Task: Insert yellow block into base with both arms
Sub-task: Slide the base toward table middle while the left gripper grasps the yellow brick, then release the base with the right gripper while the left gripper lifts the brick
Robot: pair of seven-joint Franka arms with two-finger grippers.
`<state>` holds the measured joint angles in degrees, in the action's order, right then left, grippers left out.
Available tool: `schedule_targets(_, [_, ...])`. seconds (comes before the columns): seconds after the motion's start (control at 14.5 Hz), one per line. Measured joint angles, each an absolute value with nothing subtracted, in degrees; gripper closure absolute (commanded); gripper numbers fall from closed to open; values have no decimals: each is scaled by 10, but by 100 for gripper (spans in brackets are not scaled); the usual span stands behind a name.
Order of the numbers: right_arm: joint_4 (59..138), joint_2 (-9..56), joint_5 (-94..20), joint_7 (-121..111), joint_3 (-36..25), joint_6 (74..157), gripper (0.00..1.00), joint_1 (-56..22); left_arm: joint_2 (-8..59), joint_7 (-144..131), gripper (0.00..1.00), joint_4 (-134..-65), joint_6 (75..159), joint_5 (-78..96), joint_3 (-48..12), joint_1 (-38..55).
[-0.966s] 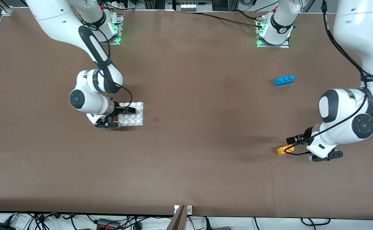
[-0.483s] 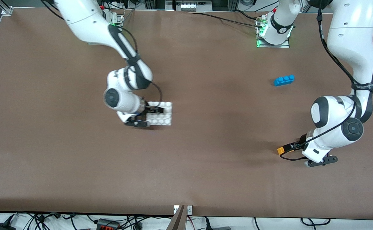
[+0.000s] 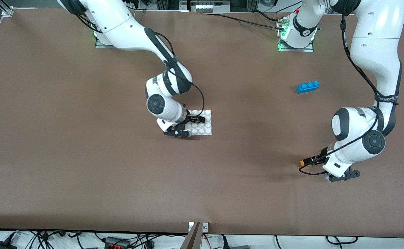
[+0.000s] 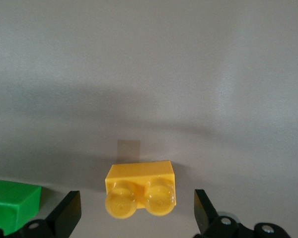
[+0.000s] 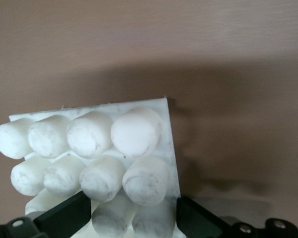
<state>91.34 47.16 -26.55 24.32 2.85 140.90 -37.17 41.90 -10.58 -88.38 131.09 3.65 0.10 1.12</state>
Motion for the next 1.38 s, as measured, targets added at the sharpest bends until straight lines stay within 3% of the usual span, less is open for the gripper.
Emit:
schedule_targets(0.21, [872,498,-268,256,29,1411,13,-400,429,-106,0,-884,1317,36,0,11])
schedule_targets(0.41, [843,507,-268,296,29,1411,2,-413,436,-105,0,-884,1325,36,0,12])
schedule_targets(0.69, [829,506,-268,310,28,1399,0,-415,442,-104,4,-884,1333,36,0,12])
schedule_targets(0.97, [809,477,-266,312,1,1279,0,-405,445,-104,24,-884,1337,36,0,12])
schedule_targets(1.17, [804,419,-238,312,-44,1177,0,-400,447,-104,25,-884,1337,36,-1,12])
schedule_targets(1.38, [803,364,-188,312,-80,1100,0,-391,447,-104,32,-884,1337,36,-2,12])
